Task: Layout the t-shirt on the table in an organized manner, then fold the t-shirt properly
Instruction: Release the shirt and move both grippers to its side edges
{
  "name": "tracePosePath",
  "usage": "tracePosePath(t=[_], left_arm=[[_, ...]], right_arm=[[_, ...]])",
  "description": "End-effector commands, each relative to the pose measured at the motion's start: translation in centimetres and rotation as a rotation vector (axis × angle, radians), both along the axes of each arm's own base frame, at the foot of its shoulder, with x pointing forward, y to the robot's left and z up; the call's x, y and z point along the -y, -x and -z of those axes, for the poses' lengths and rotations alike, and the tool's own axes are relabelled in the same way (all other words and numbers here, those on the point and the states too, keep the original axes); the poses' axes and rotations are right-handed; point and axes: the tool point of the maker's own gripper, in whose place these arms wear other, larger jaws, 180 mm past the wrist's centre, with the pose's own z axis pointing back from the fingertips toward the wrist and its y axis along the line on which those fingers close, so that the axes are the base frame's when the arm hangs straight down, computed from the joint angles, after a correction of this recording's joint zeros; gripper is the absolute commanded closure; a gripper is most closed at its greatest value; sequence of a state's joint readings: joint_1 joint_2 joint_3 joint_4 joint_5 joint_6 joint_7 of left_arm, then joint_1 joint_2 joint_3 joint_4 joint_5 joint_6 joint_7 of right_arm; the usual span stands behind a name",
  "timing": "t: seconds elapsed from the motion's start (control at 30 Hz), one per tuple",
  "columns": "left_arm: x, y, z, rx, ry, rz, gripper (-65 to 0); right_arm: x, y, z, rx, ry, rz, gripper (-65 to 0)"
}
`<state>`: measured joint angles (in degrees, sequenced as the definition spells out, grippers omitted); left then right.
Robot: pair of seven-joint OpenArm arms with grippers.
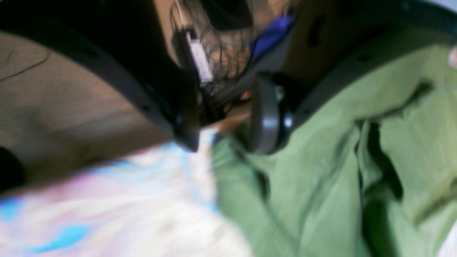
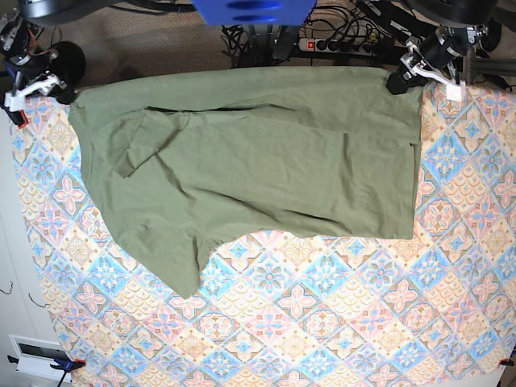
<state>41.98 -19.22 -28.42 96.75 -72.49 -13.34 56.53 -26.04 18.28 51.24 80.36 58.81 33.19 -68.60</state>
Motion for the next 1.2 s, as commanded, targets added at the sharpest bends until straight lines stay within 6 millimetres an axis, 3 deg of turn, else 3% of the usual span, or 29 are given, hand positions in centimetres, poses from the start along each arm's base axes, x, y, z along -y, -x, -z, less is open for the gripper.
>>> tracePosePath(t=[0.0, 0.07, 0.2, 0.33, 0.53, 0.63, 0.83, 1.0, 1.1, 1.17], left_arm=[[-0.8, -0.5, -1.3, 0.039, -0.021, 0.003, -27.0], [-1.8, 0.1, -1.8, 0.036, -0.048, -0.014, -30.3], [-3.6, 0.9, -2.2, 0.025, -0.086, -0.047, -30.4], [-6.7, 2.0, -3.4, 0.011, -0.143, -0.094, -30.4], [-8.8, -0.4, -8.6, 0.149, -0.271, -0.095, -30.4], [-9.0, -4.1, -10.6, 0.257, -0.297, -0.077, -30.4], [-9.3, -10.5, -13.2, 0.373, -0.415, 0.021, -30.4], [-10.5, -15.1, -12.5, 0.392, -0.412, 0.007, -30.4], [-10.4, -18.1, -10.8, 0.37, -0.371, 0.011, -30.4], [-10.7, -19.5, -10.5, 0.364, -0.375, 0.005, -30.4]], right_arm=[[1.5, -0.5, -1.6, 0.035, 0.045, 0.003, -25.1], [2.3, -0.3, -2.1, 0.047, 0.059, 0.026, -25.1], [3.1, -0.1, -2.6, 0.063, 0.074, 0.056, -25.1], [3.7, -0.4, -3.8, 0.088, 0.107, 0.059, -25.1], [3.4, -1.9, -5.9, 0.127, 0.168, 0.009, -25.1], [2.1, -5.7, -7.7, 0.202, 0.205, -0.056, -25.1], [-1.4, -12.0, -8.8, 0.223, 0.322, -0.231, -25.3], [-4.3, -16.5, -9.7, 0.276, 0.337, -0.326, -25.3], [-6.1, -20.2, -11.7, 0.341, 0.363, -0.383, -25.3], [-6.4, -20.9, -11.6, 0.327, 0.39, -0.403, -25.3]])
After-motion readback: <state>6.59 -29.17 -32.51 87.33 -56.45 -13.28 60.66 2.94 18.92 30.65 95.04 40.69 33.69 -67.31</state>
